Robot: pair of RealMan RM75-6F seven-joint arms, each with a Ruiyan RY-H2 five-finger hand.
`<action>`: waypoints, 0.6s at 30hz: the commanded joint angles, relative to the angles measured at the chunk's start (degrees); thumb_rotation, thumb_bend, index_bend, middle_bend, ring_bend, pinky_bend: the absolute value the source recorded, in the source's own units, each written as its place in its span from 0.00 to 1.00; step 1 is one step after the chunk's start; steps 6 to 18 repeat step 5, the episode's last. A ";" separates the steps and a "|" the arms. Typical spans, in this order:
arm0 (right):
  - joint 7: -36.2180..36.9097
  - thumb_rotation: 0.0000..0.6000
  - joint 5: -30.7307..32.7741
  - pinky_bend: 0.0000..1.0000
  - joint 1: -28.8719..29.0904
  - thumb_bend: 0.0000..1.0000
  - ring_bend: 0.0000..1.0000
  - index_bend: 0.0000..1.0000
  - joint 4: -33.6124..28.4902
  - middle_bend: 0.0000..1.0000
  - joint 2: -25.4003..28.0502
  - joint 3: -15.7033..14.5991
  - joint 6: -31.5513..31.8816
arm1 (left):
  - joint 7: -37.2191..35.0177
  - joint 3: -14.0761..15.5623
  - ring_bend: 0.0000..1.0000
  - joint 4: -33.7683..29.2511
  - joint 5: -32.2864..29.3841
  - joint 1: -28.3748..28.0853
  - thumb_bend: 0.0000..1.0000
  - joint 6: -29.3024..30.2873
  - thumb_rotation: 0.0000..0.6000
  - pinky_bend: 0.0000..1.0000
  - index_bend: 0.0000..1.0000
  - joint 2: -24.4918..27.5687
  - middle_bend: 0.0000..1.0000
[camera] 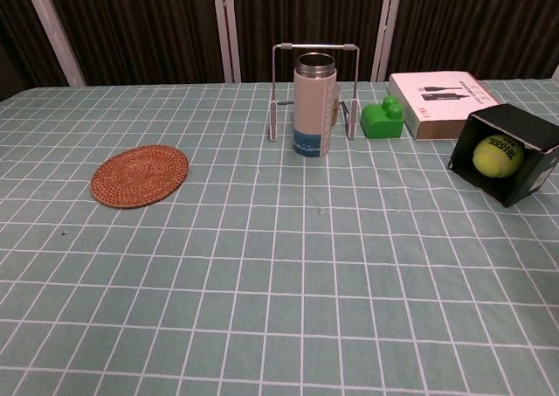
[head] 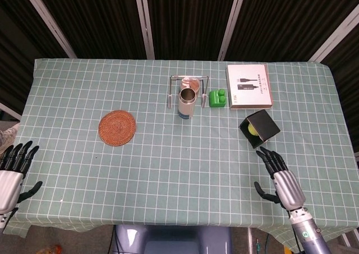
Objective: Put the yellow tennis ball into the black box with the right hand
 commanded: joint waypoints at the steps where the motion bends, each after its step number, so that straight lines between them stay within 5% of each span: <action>1: -19.06 1.00 6.35 0.00 -7.08 0.44 0.00 0.00 -2.24 0.00 5.12 0.63 4.97 | 0.14 -0.09 0.00 0.44 0.29 0.38 0.18 0.60 1.00 0.05 0.00 -0.38 0.00; 18: -20.31 1.00 7.01 0.00 -7.14 0.41 0.00 0.00 -1.10 0.00 5.07 1.85 5.36 | 0.44 -0.06 0.00 0.76 0.55 0.33 0.18 0.33 1.00 0.05 0.00 -0.80 0.00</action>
